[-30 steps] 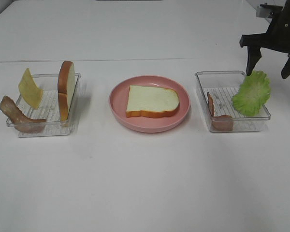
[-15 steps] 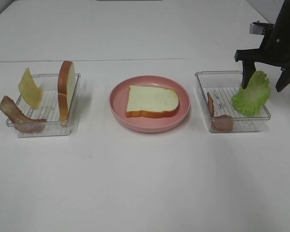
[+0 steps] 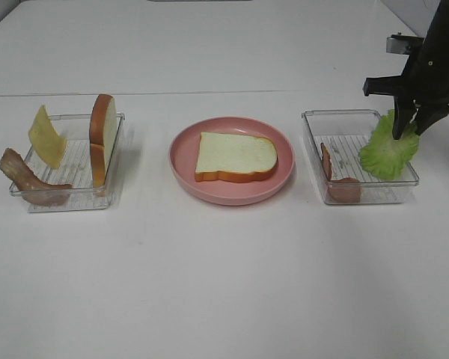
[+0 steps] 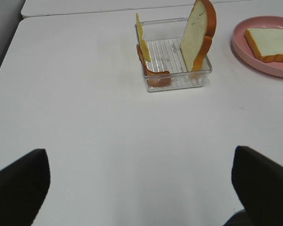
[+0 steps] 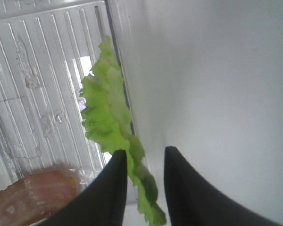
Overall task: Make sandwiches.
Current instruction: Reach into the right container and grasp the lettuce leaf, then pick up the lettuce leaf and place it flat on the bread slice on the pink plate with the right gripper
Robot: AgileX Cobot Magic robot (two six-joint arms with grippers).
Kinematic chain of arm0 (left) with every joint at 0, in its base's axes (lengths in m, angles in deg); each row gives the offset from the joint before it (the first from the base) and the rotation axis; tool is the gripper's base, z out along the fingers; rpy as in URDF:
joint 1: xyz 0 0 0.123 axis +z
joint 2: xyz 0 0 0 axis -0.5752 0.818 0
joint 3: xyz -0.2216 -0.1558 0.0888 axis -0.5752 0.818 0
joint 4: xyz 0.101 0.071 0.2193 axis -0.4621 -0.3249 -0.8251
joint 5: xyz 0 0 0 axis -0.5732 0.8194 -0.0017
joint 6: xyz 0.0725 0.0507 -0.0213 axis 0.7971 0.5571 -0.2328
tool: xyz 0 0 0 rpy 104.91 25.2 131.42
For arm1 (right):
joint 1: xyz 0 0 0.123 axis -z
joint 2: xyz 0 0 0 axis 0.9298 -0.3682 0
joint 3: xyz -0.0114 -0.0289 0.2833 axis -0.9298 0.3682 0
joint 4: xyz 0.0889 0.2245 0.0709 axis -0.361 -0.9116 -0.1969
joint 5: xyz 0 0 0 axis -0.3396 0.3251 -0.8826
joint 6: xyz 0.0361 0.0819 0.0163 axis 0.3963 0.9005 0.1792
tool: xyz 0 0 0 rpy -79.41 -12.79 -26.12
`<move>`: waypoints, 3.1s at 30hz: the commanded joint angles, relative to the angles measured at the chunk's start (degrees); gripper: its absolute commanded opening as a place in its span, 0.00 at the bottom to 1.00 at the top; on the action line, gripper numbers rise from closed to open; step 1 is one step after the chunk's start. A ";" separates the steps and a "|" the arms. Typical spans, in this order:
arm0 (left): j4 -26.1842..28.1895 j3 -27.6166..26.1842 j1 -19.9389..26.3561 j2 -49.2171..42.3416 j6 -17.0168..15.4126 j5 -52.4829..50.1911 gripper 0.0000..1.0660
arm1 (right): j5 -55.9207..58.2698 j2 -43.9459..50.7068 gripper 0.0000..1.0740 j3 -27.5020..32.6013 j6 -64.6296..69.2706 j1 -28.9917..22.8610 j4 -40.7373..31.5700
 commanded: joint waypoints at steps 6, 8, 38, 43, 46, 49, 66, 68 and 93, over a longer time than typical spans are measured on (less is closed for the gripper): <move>0.17 0.00 -0.29 -0.63 -0.17 -0.34 0.94 | 5.61 0.40 0.21 0.29 -0.63 0.11 0.00; 0.17 0.00 -0.29 -0.63 -0.17 -0.34 0.94 | 5.61 0.40 0.20 0.29 -0.63 0.11 0.00; 0.17 0.00 -0.29 -0.63 -0.17 -0.34 0.94 | 0.52 16.04 0.00 0.23 -5.21 -2.46 -26.87; 0.17 0.00 -0.29 -0.63 -0.17 -0.34 0.94 | -1.66 15.36 0.00 0.23 -6.13 -7.16 -30.25; 0.17 0.00 -0.29 -0.63 -0.17 -0.34 0.94 | -3.95 13.69 0.00 0.23 -6.59 -11.97 -32.60; 0.17 0.00 -0.29 -0.63 -0.17 -0.34 0.94 | -5.33 12.78 0.00 0.23 -6.59 -14.27 -33.00; 0.17 0.00 -0.29 -0.63 -0.17 -0.34 0.94 | -12.09 1.55 0.00 0.11 -9.17 -19.37 -39.19; 0.17 0.00 -0.29 -0.63 -0.17 -0.34 0.94 | -12.38 1.03 0.00 0.11 -9.17 -19.37 -39.30; 0.17 0.00 -0.29 -0.63 -0.17 -0.34 0.94 | -13.92 -4.30 0.00 -0.57 -12.03 -19.19 -29.11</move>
